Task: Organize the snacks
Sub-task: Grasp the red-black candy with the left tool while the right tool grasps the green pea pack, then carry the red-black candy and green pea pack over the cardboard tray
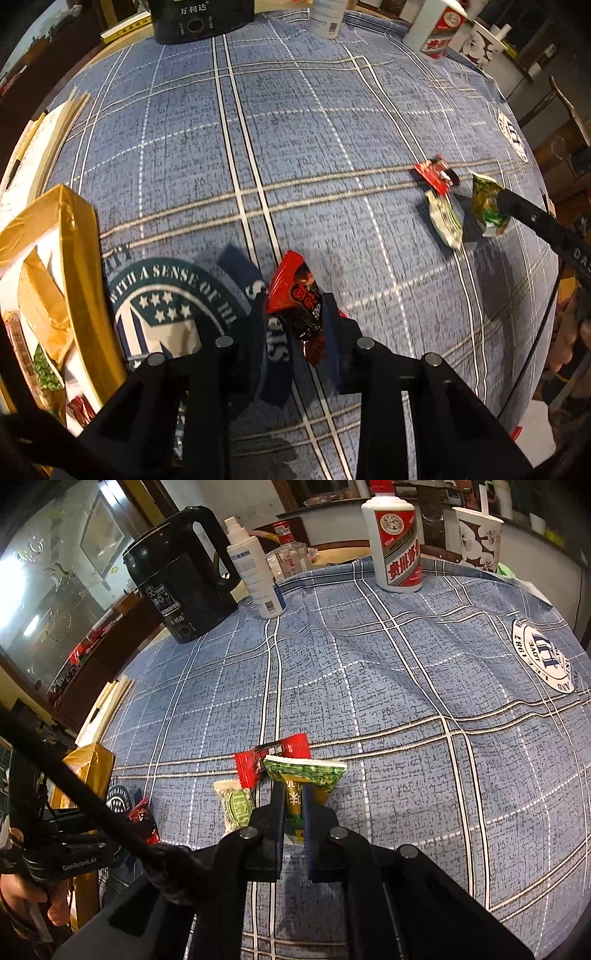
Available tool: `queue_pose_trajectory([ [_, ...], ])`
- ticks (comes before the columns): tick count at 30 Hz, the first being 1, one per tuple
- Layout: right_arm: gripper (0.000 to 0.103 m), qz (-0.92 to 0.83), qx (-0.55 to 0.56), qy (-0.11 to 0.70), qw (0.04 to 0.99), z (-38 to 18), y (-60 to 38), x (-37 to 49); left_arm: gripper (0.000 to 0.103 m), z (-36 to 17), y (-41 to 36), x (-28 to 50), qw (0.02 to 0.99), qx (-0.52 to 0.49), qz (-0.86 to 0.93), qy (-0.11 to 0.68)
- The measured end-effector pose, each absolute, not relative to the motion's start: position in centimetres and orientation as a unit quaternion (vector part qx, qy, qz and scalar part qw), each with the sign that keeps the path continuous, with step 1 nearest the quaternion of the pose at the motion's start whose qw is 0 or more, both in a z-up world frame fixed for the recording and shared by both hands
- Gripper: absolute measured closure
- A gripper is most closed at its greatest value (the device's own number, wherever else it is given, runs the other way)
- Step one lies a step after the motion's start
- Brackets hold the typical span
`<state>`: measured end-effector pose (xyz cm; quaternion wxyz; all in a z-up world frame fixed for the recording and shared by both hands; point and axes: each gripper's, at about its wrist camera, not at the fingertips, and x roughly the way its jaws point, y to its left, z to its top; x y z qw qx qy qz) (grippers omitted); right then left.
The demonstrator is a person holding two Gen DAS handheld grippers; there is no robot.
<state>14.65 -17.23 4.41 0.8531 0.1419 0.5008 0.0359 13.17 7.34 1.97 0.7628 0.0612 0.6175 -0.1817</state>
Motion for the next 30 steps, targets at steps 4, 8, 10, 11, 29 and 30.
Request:
queue_pose_trajectory([
  [4,0.097,0.032,0.133,0.508,0.85,4.0,-16.9,14.1,0.073,2.1,7.6,12.3,0.759,0.065,-0.19,0.62],
  [8,0.093,0.032,0.137,0.514,0.846,3.5,-16.8,13.7,0.073,2.1,7.7,12.0,0.758,0.069,-0.191,0.62],
  [10,0.087,0.026,0.134,0.516,0.845,3.4,-16.6,13.8,0.073,2.1,7.7,12.0,0.758,0.068,-0.19,0.621],
  [11,0.078,0.024,0.131,0.519,0.844,3.4,-16.5,13.8,0.073,2.1,7.6,12.1,0.758,0.068,-0.19,0.62],
  [29,0.074,0.013,0.137,0.531,0.836,2.0,-16.4,13.7,0.073,2.4,8.4,11.0,0.755,0.05,-0.196,0.623],
  [30,0.074,0.014,0.139,0.529,0.837,2.2,-16.4,13.5,0.073,2.6,8.5,10.9,0.756,0.049,-0.197,0.623],
])
